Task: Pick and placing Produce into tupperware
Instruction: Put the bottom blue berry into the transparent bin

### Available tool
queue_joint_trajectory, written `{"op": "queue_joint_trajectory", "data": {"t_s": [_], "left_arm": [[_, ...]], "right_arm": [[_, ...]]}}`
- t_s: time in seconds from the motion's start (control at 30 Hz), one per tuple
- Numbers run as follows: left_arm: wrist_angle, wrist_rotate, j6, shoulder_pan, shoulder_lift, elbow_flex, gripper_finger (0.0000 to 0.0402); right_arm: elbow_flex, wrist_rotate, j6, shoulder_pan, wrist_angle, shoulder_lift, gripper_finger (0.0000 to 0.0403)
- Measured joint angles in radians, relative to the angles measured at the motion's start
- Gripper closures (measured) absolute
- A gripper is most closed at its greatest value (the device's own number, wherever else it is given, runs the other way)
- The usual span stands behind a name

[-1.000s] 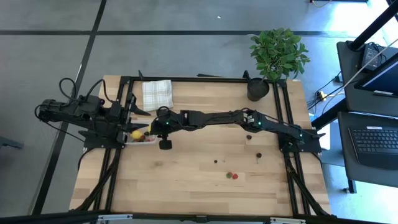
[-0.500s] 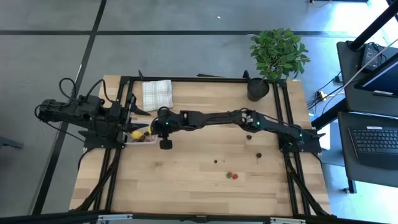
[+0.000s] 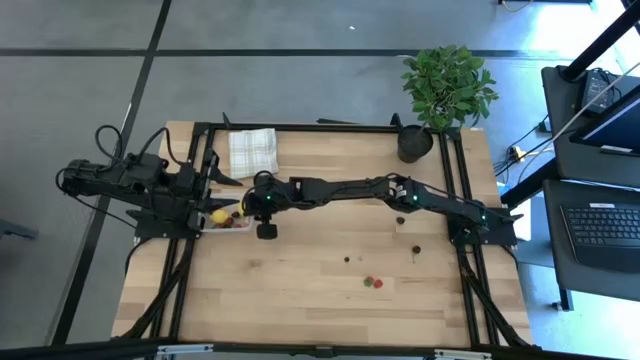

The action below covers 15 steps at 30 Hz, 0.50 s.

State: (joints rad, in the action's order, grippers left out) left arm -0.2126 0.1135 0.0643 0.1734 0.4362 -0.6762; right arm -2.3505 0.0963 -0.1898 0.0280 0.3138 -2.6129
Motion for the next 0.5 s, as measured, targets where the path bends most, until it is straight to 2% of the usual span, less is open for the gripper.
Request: {"op": "queue_joint_trajectory", "data": {"t_s": [0.5], "left_arm": [[-0.023, 0.0, 0.0, 0.0, 0.0, 0.0, 0.0225]], "right_arm": [[0.0, 0.0, -0.002, 0.0, -0.003, 0.0, 0.0334]]}}
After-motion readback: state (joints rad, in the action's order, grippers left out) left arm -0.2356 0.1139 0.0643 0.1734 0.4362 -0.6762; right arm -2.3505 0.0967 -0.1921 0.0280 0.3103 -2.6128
